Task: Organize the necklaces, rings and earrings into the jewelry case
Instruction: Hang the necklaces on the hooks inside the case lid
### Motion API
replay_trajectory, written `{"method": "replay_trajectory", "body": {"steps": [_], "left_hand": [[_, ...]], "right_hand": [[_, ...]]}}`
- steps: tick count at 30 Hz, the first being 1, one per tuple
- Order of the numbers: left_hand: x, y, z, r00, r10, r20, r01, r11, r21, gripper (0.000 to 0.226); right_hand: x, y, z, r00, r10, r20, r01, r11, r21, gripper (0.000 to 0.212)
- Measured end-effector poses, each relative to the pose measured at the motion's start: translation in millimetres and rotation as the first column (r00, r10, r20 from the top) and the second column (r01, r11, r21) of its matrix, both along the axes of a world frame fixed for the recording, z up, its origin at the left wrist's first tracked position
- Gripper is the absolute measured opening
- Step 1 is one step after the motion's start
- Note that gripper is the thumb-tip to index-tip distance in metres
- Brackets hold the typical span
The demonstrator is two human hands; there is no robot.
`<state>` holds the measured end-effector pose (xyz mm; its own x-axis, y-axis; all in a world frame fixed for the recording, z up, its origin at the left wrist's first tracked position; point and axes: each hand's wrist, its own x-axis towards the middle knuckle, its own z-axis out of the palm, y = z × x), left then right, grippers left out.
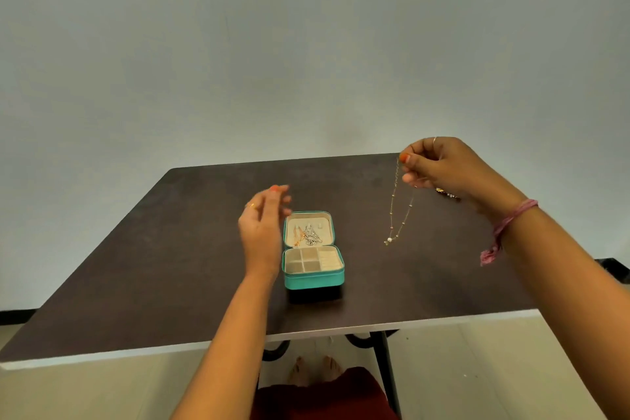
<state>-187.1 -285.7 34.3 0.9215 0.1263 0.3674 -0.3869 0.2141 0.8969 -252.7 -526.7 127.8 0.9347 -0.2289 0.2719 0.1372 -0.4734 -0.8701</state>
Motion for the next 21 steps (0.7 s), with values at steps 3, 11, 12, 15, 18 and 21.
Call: {"method": "replay_trajectory", "body": {"steps": [3,11,12,15,18,21], "left_hand": [[-15.7,-26.3,36.5,0.968,-0.248,0.046,0.247,0.968,0.037,0.019],[-42.6,-59.8,69.0,0.747,-0.646,-0.156,0.662,0.744,0.089,0.035],[-46.0,-59.4,70.5,0.712,-0.684,-0.157,0.697,0.715,0.047,0.035],[-55.7,-56.3,77.2,0.650,-0.747,-0.139,0.749,0.661,-0.048,0.030],[-62.8,-52.8,85.1,0.657,-0.742,-0.135,0.743,0.667,-0.053,0.026],[-67.0,-49.5,91.3,0.681,-0.724,-0.114,0.727,0.687,-0.019,0.024]], "right_hand": [[-11.7,11.3,11.8,0.999,0.040,0.029,-0.039,0.999,-0.013,0.011],[-37.9,34.1,33.6,0.990,0.080,0.120,-0.076,0.997,-0.031,0.011],[-41.2,34.7,35.2,0.989,0.078,0.127,-0.073,0.996,-0.042,0.010],[-48.7,35.3,37.7,0.987,0.086,0.135,-0.080,0.996,-0.048,0.009],[-52.6,37.7,36.9,0.986,0.098,0.138,-0.099,0.995,-0.006,0.009],[-56.7,40.7,33.5,0.982,0.100,0.162,-0.098,0.995,-0.020,0.009]]}}
